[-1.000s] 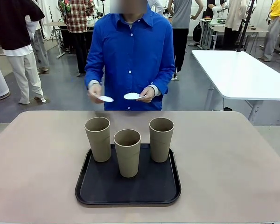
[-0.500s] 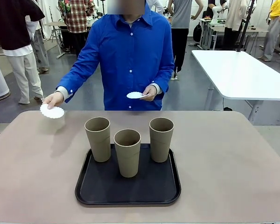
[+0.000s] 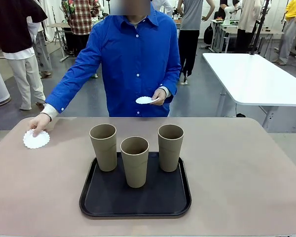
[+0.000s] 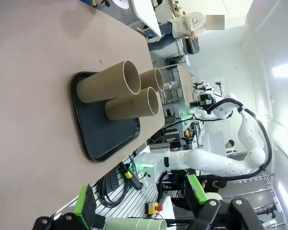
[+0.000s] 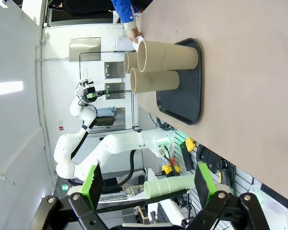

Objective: Place coasters on the table and set cups on them.
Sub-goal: Pick up one Reusable plastic cup and place it on a coaster set by the human.

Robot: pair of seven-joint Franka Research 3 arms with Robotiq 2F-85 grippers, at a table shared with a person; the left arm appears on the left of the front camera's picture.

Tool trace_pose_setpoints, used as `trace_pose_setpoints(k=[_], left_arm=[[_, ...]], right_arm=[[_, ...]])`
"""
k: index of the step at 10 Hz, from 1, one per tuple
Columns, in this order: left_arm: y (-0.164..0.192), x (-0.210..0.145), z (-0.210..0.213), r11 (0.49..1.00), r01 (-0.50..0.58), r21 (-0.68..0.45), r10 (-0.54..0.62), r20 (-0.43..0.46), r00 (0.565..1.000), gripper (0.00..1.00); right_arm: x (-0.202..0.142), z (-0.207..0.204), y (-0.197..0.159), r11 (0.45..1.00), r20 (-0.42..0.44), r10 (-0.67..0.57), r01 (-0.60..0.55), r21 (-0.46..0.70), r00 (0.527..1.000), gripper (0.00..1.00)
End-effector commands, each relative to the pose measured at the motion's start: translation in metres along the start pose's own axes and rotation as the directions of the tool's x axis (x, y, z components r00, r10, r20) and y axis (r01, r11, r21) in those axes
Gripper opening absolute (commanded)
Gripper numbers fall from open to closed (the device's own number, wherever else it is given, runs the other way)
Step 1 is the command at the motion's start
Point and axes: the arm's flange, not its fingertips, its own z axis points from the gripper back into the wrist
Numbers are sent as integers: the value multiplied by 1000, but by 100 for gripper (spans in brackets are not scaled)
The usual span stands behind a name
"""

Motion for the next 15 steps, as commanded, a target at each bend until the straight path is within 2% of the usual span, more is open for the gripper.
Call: trace_pose_setpoints(k=[1,15], left_arm=[[0,1,0,1000,15,-19,-15,9,1000,100],[0,1,0,1000,15,-19,-15,9,1000,100]], right_arm=[[-2,-1,0,1000,-1,0,0,7,1000,100],[-2,-1,0,1000,-1,0,0,7,1000,100]])
